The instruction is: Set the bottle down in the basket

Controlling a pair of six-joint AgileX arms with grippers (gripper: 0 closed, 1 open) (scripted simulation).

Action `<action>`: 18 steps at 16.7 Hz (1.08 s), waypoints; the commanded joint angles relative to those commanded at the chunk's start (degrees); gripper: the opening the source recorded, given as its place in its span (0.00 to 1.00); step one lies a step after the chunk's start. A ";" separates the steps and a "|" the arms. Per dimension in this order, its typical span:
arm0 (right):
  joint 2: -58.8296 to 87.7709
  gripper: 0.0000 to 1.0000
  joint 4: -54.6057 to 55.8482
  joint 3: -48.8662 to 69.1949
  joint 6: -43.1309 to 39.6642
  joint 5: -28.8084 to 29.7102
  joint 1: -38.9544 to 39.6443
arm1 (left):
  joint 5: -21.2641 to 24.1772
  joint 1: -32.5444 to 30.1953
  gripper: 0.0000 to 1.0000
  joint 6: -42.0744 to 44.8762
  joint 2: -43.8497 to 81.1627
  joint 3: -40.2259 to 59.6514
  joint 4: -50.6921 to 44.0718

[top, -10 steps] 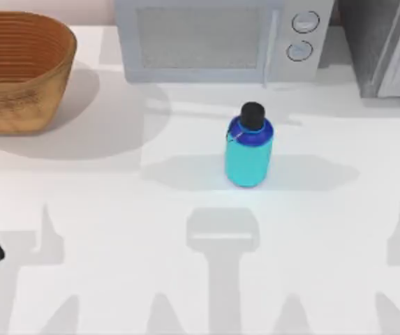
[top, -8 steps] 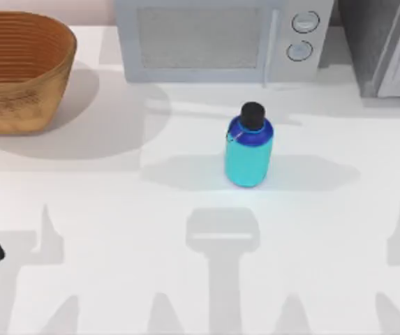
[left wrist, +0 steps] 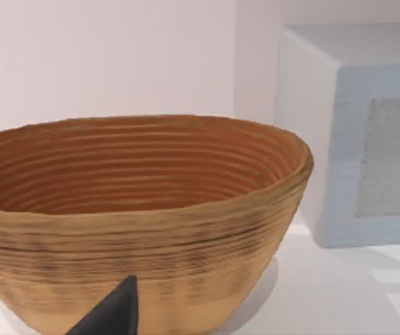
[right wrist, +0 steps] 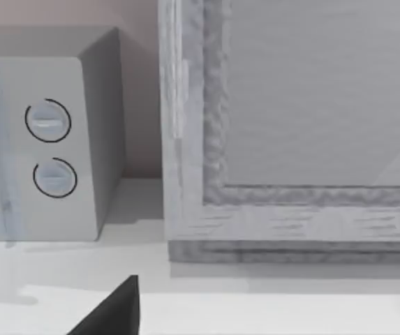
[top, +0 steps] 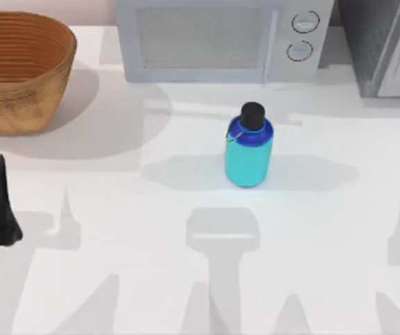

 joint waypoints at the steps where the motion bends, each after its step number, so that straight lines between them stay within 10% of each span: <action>1: 0.00 1.00 0.00 0.00 0.00 0.00 0.00 | 0.39 -1.14 1.00 0.21 4.42 1.10 3.00; 18: 0.00 1.00 0.00 0.00 0.00 0.00 0.00 | 8.53 -24.93 1.00 0.57 95.37 26.50 68.46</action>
